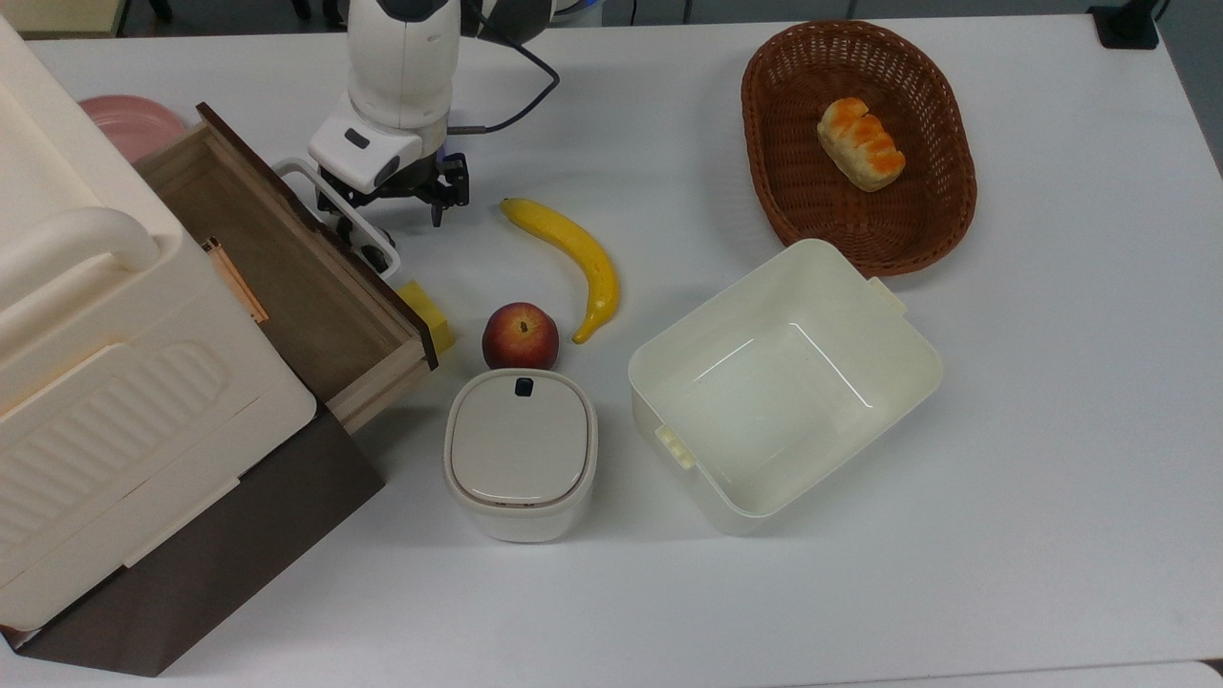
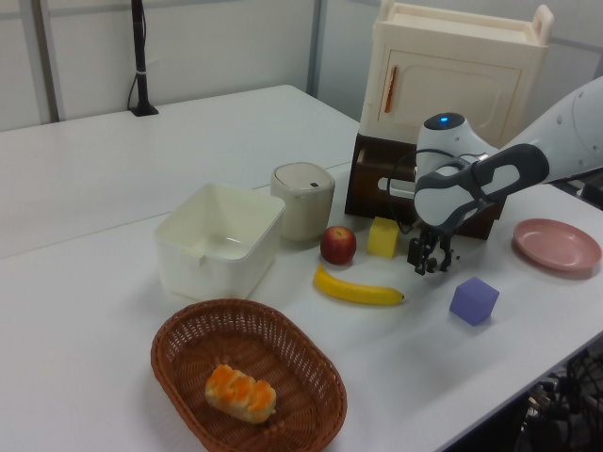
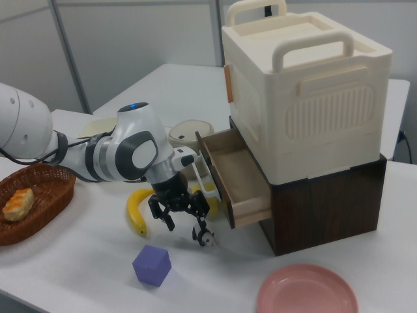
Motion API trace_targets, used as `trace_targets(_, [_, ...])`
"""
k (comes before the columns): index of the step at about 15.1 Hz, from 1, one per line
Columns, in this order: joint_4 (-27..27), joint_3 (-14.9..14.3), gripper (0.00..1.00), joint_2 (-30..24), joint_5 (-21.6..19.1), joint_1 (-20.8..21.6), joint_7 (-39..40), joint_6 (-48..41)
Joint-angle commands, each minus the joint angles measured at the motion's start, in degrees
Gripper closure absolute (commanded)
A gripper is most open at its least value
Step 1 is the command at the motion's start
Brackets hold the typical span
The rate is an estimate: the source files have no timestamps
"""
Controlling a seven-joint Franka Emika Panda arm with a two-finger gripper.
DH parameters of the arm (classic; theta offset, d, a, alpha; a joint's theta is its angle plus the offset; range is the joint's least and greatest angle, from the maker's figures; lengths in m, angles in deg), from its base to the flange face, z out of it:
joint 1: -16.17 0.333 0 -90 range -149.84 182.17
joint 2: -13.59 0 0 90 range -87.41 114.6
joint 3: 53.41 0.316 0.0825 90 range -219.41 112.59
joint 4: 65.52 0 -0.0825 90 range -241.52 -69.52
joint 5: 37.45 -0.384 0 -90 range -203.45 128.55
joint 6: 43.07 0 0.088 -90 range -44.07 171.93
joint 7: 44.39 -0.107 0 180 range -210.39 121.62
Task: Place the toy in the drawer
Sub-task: 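Lower the open gripper around the panda toy beside the drawer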
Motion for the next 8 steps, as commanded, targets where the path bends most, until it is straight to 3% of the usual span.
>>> trace_targets(1, [1.0, -0.5, 0.0, 0.5, 0.9, 0.0, 1.9, 1.2])
trace_targets(8, [1.8, -0.9, 0.0, 1.7, 1.0, -0.1, 2.0, 1.2])
